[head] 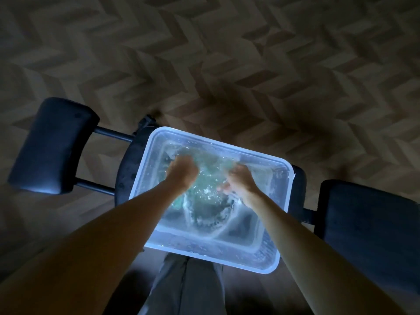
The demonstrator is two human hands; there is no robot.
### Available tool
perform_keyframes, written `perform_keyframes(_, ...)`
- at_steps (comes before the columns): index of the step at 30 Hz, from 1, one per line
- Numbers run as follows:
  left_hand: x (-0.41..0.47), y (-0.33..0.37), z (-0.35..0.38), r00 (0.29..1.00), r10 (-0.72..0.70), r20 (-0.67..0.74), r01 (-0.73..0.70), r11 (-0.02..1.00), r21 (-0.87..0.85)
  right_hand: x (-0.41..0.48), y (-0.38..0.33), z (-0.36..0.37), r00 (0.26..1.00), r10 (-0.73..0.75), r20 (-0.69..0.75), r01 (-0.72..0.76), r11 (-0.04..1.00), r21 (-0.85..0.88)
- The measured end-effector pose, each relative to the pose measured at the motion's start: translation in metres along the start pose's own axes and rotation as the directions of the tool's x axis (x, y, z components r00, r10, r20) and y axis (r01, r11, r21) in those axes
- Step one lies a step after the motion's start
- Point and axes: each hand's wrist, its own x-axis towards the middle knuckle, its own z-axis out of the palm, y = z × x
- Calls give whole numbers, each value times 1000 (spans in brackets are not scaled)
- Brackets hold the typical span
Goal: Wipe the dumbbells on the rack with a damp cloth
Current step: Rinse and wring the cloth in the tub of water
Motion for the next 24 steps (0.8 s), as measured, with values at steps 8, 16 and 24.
perform_keyframes(8,-2,-10,-5,950,169,264,-239,934,264,2,12,-5,991,52,-127,-69,988,-137)
perform_keyframes(16,-8,-5,-9,962,272,-26,-267,958,108,-16,6,-6,976,33,215,-57,993,107)
perform_keyframes(24,-11,-4,-6,974,137,179,-176,958,228,-7,11,-3,991,-83,-109,61,980,-189)
